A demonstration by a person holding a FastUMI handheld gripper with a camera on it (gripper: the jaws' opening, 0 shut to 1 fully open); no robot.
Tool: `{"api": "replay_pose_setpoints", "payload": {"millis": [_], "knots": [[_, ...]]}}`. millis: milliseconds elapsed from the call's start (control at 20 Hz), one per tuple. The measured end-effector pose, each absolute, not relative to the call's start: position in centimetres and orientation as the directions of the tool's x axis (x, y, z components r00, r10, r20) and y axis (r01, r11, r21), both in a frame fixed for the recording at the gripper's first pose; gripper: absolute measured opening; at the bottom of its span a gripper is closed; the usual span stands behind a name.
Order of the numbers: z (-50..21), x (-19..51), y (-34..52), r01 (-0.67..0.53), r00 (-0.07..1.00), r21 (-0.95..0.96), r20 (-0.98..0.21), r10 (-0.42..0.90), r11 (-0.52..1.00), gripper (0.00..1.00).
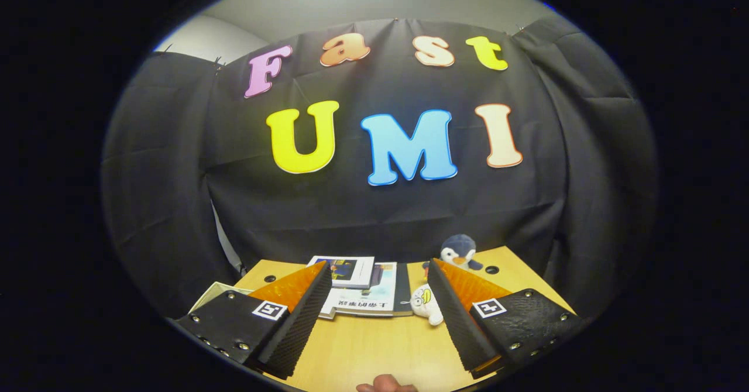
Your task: Open the storage box then place both shoes into the box .Put the left shoe in first, then the right shoe, with the right side of both shoes facing outward in a uniform manner.
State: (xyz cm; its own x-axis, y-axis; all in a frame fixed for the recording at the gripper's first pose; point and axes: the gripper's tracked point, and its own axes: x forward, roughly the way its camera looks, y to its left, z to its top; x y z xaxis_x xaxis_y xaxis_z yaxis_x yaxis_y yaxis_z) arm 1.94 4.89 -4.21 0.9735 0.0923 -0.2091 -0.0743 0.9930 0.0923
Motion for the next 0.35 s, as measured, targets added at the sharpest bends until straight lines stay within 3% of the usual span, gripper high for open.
{"api": "replay_pose_setpoints", "payload": {"millis": [350], "knots": [[-0.3, 1.8, 2.8, -0.042, 0.991, 0.107, -0.122, 0.055, 0.993, 0.99]]}}
